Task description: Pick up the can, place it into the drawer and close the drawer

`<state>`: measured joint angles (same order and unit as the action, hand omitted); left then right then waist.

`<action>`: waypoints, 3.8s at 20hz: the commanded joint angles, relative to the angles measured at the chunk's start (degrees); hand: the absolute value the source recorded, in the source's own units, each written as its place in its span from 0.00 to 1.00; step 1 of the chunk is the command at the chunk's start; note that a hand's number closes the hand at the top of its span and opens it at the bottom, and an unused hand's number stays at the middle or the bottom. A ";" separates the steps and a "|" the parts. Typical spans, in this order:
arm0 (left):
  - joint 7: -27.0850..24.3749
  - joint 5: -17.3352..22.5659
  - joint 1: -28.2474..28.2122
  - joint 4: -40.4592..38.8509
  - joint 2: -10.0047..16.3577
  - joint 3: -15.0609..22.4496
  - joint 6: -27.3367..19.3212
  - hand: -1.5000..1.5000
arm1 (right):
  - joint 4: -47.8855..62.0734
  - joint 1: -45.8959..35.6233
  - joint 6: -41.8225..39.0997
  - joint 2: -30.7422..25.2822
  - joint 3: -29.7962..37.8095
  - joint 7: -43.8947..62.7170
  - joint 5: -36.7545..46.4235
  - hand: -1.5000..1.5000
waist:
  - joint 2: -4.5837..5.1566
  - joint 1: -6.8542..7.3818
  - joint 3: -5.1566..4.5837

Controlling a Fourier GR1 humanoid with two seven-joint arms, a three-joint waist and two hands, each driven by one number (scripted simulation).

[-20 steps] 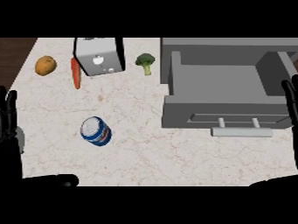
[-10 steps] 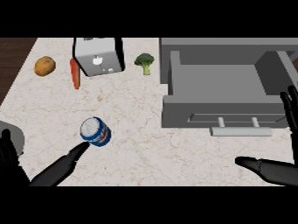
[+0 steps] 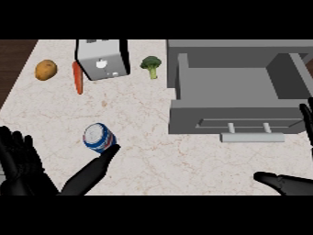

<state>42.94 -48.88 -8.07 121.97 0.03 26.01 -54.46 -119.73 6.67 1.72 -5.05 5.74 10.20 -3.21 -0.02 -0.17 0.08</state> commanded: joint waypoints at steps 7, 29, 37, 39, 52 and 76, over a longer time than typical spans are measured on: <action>1.34 6.23 8.83 -13.22 -0.03 -4.60 -6.73 0.00 | 1.57 -3.31 -0.23 -0.69 2.20 0.41 -0.08 0.00 | 0.09 0.09 -0.10; -32.01 40.93 7.45 -36.43 1.77 1.18 -26.19 0.00 | -4.56 2.23 -4.82 -2.74 9.54 1.83 -6.50 0.00 | 0.04 -0.24 -0.27; -50.64 57.54 5.07 -40.39 -0.02 -7.28 -16.22 0.00 | -10.35 6.41 -4.45 0.58 7.17 2.07 -4.56 0.00 | -0.01 -0.06 -0.29; -57.04 63.87 3.29 -39.18 -0.03 -6.02 -16.57 0.00 | -7.33 5.02 -6.87 -3.19 11.72 3.62 -8.62 0.00 | -0.02 0.05 -0.26; -90.34 95.23 10.76 -64.00 -0.03 -14.04 -0.90 0.00 | -9.86 2.18 -4.75 -0.29 7.51 5.77 -3.08 0.00 | 0.08 -0.12 -0.17; -83.00 87.03 35.78 -92.91 6.64 -15.91 31.89 1.00 | -7.88 1.47 -7.30 -0.34 10.97 3.31 -3.13 0.00 | 0.33 -1.18 -0.12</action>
<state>-46.14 41.11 24.18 31.17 2.69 5.59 -30.48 -128.00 8.04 -5.87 -6.07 17.46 14.70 -8.01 0.15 -0.83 -0.03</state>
